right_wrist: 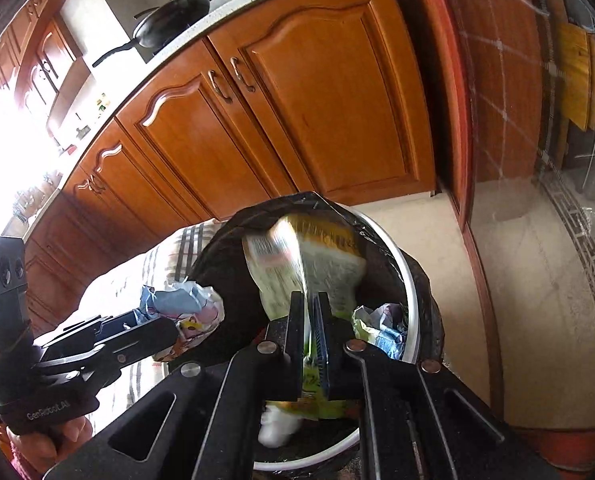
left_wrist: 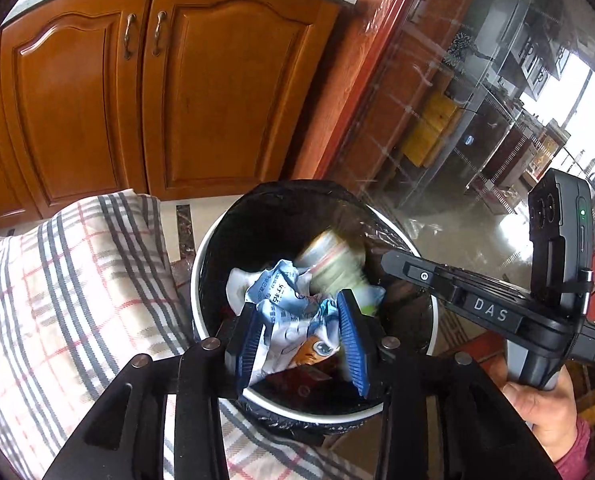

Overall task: Collect trash
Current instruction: 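Carry the pouch and wrapper over the bin and open both tools, then move both open tools back over the milk carton and foam block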

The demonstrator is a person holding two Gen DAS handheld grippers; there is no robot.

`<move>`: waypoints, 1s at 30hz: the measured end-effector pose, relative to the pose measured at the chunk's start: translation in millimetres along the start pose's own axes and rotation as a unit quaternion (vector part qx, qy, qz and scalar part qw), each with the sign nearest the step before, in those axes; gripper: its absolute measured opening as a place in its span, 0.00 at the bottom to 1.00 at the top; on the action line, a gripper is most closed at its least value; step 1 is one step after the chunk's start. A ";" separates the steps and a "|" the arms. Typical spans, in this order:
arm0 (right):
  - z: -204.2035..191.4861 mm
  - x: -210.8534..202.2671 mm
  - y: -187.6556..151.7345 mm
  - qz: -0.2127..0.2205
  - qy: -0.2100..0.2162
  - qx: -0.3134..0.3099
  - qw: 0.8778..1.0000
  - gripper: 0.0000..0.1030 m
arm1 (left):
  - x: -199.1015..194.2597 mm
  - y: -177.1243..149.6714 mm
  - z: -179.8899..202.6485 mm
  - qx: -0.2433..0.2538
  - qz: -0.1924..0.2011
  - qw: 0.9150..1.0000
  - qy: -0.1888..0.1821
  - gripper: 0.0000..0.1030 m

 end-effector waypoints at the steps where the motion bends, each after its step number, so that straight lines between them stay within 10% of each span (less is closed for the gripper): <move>1: -0.2 -0.1 0.2 0.000 -0.001 0.003 1.000 0.15 | -2.3 -0.8 -0.9 -0.001 0.001 1.000 -0.002 0.39; 14: -23.2 -54.6 -14.3 0.070 0.028 0.015 0.997 0.33 | -54.9 -33.2 -21.4 -0.032 0.039 0.998 -0.023 0.46; 30: -117.5 -53.2 -86.3 0.046 0.117 -0.032 0.991 0.78 | -185.0 -164.8 -116.8 -0.134 0.086 0.987 0.040 0.55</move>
Point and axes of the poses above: each gripper's, at about its wrist camera, not at the fingertips, and x roughly the way its jaws point, z to its right, y to its top, the point moved 5 cm from there along x, roughly the way its jaws point, and after that the axes turned 4 degrees about y, right-handed, at the moved point
